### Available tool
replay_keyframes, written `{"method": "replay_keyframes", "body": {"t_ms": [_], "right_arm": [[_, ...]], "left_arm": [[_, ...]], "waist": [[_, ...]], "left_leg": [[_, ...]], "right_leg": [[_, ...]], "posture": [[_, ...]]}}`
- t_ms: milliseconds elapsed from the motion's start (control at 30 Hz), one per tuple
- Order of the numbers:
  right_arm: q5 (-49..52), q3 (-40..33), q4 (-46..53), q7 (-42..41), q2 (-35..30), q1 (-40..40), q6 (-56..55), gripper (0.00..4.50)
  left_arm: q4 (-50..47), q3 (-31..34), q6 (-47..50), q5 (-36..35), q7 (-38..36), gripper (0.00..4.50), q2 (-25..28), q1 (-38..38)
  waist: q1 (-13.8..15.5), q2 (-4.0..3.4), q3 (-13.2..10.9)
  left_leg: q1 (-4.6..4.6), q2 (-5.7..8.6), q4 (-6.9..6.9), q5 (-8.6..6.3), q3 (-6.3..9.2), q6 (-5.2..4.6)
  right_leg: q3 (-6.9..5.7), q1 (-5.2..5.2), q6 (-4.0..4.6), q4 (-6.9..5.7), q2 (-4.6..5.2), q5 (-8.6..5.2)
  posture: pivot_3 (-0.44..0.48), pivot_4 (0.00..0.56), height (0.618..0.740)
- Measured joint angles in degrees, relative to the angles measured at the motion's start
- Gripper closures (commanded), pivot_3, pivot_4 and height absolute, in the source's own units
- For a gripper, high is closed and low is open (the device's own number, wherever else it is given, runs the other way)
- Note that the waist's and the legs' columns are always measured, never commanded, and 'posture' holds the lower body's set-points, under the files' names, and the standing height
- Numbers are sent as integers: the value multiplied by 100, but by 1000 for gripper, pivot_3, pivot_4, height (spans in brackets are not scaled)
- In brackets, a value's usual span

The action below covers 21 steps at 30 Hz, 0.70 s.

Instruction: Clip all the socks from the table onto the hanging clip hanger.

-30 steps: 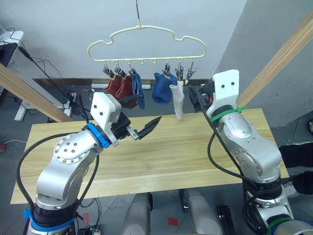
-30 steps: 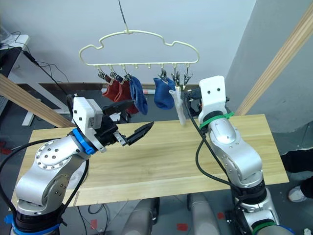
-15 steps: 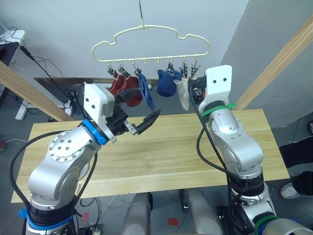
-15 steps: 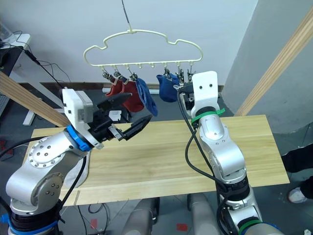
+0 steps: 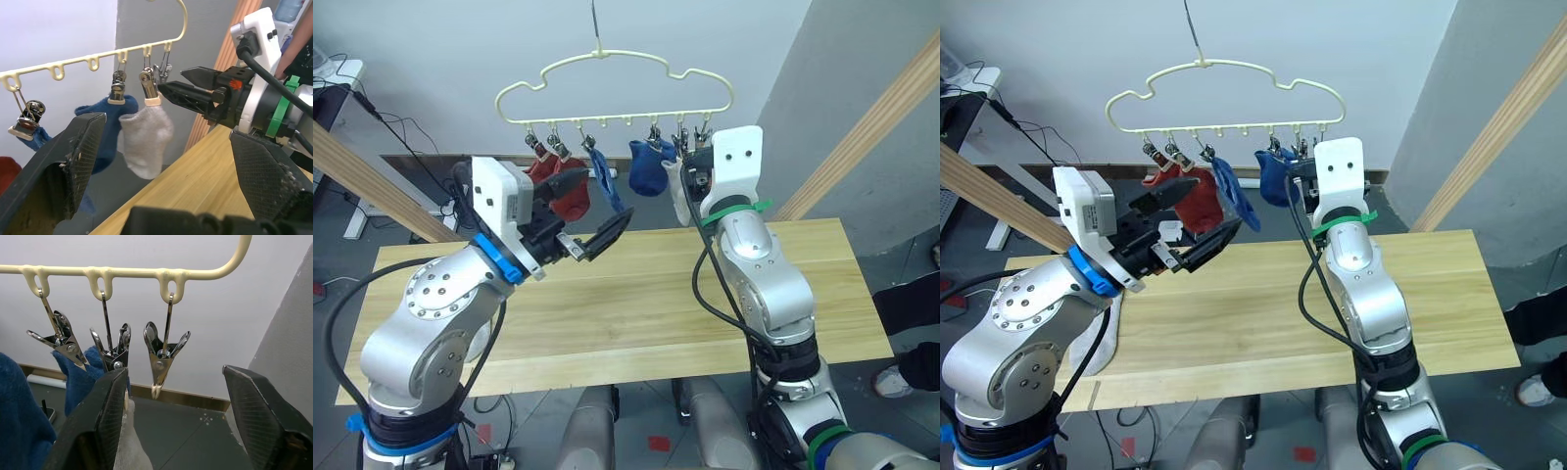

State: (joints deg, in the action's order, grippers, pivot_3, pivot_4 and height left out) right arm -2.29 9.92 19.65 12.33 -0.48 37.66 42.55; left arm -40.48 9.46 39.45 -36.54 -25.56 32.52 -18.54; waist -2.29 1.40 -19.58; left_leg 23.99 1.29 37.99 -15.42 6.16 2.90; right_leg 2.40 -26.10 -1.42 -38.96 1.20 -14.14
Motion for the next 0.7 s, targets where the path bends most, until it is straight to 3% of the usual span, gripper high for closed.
{"method": "replay_keyframes", "body": {"t_ms": [133, 633, 700], "right_arm": [[-120, -99, -134, -8, 49, 88, -102, 3183], [-322, -195, -226, -155, 312, 118, -183, 3183], [-323, -196, -210, -207, 340, 118, -183, 2624]], "left_arm": [[-9, -14, 0, -1, 14, 0, 2, 1], [-55, -14, 0, -1, 20, 0, 43, 45], [-64, -15, 0, -1, 22, 0, 43, 47]], "waist": [[2, 0, 0], [2, 0, 0], [2, 0, 0]], "left_leg": [[0, 0, 0, 0, 0, 0], [-1, 0, 0, 0, 1, -1], [-1, 0, 0, -1, 0, -1]], "right_leg": [[-1, 0, 0, -1, 0, 0], [-1, 0, 0, -2, 0, 0], [0, 0, 0, -1, 0, 0]], "posture": [[55, 359, 740], [52, 361, 740], [49, 360, 740]]}}
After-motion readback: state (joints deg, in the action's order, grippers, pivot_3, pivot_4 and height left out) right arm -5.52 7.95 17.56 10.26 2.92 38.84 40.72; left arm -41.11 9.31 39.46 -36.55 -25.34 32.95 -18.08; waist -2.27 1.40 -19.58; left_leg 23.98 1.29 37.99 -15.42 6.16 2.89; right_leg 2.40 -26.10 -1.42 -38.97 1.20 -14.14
